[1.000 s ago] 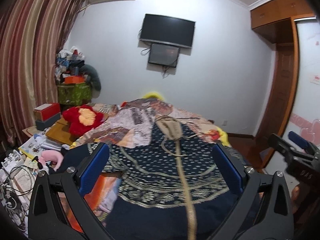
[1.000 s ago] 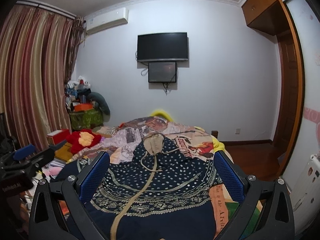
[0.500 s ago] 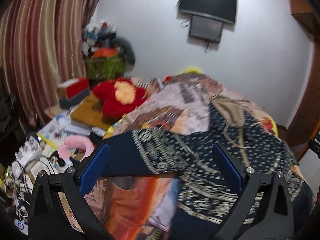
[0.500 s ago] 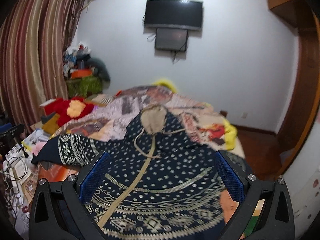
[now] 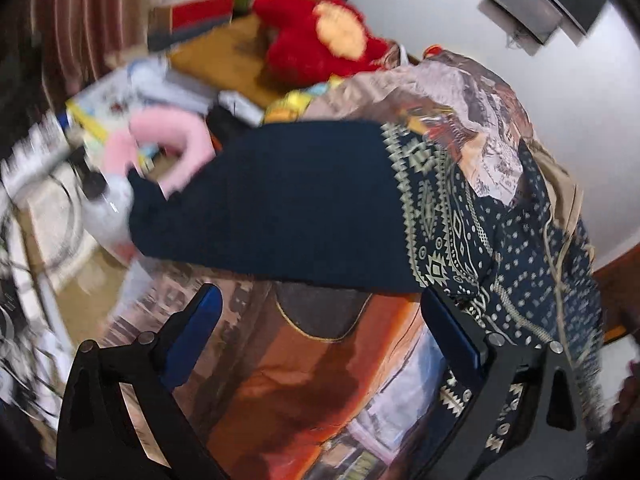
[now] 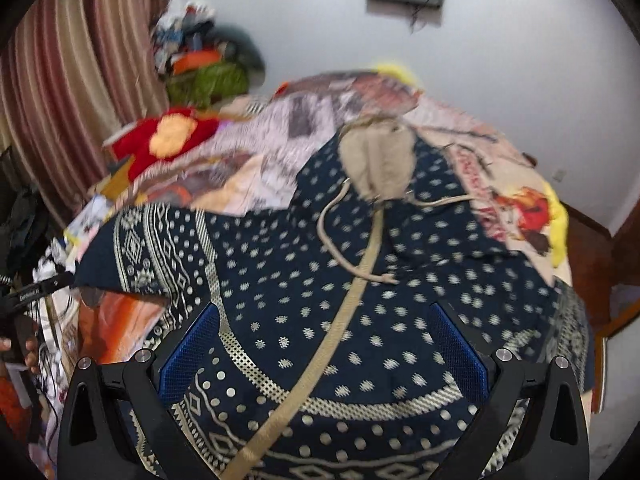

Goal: Fold large clothes
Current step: 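Grasp the navy hoodie sleeve cuff with the left gripper and lift it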

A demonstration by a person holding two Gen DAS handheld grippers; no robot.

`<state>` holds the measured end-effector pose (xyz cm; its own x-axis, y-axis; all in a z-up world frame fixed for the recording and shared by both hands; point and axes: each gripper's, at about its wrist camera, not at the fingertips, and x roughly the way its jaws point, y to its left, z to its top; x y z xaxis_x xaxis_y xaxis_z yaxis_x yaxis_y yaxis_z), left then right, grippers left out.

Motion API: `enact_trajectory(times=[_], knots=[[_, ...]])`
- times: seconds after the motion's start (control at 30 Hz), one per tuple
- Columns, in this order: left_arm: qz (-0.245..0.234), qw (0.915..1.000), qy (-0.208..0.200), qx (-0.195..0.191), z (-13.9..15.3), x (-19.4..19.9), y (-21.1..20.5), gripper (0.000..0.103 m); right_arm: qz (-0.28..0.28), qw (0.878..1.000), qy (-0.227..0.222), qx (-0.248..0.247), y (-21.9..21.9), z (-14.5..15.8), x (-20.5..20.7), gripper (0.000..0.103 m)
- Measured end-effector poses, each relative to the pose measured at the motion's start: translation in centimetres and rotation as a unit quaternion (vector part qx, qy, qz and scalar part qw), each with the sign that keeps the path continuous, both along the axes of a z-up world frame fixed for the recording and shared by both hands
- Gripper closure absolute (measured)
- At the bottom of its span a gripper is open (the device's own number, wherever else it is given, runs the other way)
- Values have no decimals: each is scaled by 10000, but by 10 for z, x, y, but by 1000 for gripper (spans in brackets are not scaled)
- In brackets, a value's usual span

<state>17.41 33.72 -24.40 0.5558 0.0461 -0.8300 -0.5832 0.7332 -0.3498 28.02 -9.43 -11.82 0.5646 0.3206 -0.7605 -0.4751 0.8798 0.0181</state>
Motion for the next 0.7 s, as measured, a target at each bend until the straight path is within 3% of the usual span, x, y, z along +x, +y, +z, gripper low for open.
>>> enact_trajectory(times=[0.13,0.2,0.3,0.4,0.43,0.5,0.57,0.67,0.7], knots=[[313,9956,-208,-861,-20,1,24,8,230,9989,334,-239,23,-21,21,0],[422,9882,-452,-1403,-29,1,37,8,322,9978,492,-306,33,-31,32,0],[826,9666,-834,-2277,-44,-1,60,8,442,9964,651,-325,45,-43,42,0],[1272,9487,-1143,-2660,-51,-7,77,9,552,9949,778,-329,54,-54,48,0],[1408,9438,-1251,-2715,-51,-9,83,14,602,9942,838,-299,56,-57,49,0],[1538,9446,-1263,-2608,-49,-9,90,29,691,9929,943,-237,59,-63,50,0],[1612,9518,-1070,-2379,-46,-5,95,53,791,9914,1022,-204,61,-68,49,0],[1636,9653,-755,-1889,-35,6,92,66,878,9899,1093,-194,63,-73,46,0],[1562,9739,-615,-1526,-24,12,86,70,889,9898,1101,-181,62,-72,46,0]])
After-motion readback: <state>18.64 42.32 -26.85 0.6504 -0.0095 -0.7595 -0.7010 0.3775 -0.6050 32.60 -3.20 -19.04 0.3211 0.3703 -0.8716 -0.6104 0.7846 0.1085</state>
